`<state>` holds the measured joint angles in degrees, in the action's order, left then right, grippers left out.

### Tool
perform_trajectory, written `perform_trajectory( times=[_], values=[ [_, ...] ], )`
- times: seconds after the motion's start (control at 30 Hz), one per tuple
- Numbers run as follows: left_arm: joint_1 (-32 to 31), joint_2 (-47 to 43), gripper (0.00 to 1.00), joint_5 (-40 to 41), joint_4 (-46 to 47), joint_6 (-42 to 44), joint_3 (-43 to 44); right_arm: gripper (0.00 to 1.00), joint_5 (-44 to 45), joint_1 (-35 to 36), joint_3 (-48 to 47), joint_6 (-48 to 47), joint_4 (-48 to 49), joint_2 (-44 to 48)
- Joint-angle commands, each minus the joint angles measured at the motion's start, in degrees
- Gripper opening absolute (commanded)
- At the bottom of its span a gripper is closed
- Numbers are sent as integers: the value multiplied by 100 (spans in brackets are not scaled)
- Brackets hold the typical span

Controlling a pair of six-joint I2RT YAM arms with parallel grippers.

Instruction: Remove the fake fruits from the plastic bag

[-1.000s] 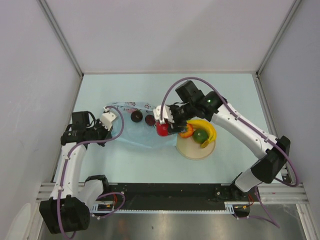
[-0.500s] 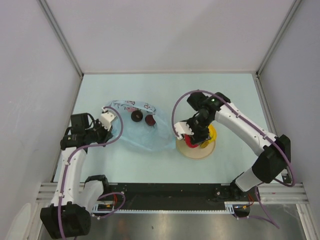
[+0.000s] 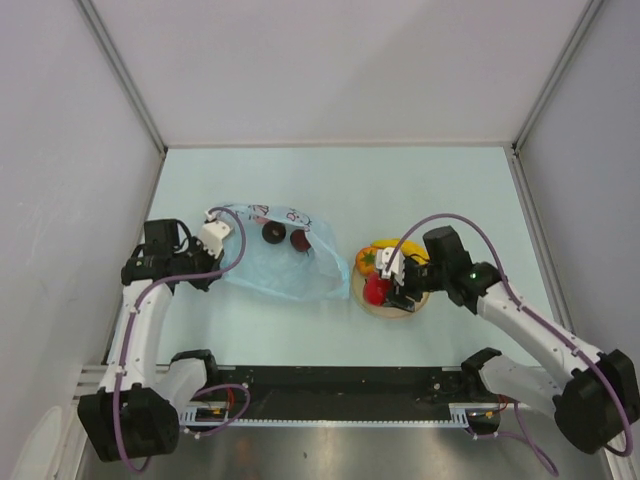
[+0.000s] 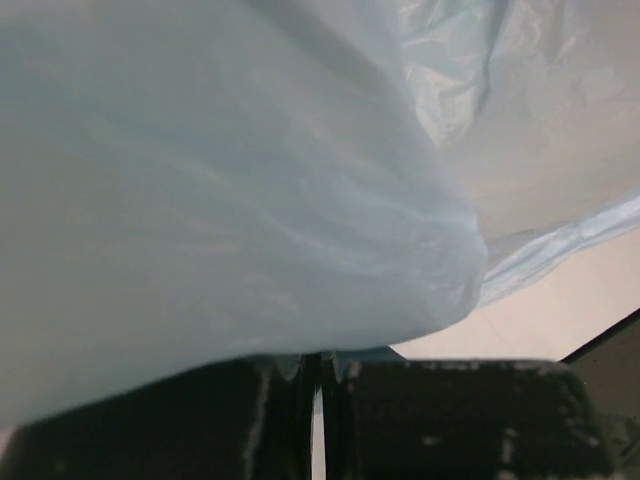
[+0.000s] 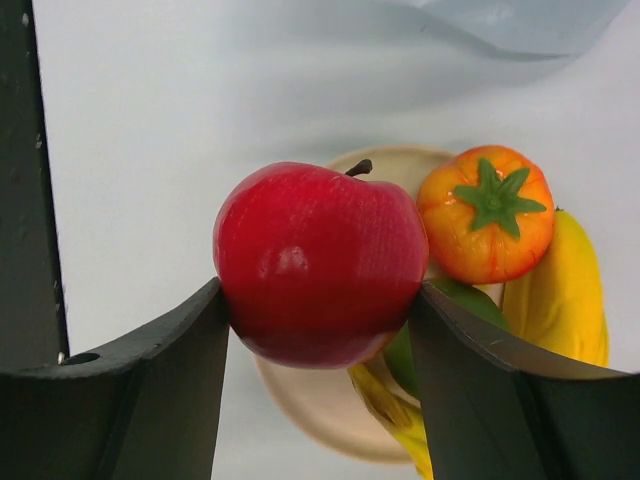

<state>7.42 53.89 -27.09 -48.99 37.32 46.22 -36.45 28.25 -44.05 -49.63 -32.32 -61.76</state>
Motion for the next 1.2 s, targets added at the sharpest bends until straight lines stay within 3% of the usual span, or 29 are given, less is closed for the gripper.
perform_trajectory(
  times=[0.0,0.27,0.43,0.87,1.17],
  values=[
    [31,227,0,371,-365,205,537,54,286,251,897,1340,2586,559],
    [23,579,0,687,-734,100,985,52,788,348,1987,2184,4091,525],
    [31,658,0,714,-779,-32,1179,50,1166,436,2094,2563,4716,410],
    [23,632,0,468,-348,-190,1030,57,1658,1191,1795,1966,3803,112],
    [31,412,0,187,-119,-208,854,64,2062,1122,1549,1755,3277,-503]
  ],
)
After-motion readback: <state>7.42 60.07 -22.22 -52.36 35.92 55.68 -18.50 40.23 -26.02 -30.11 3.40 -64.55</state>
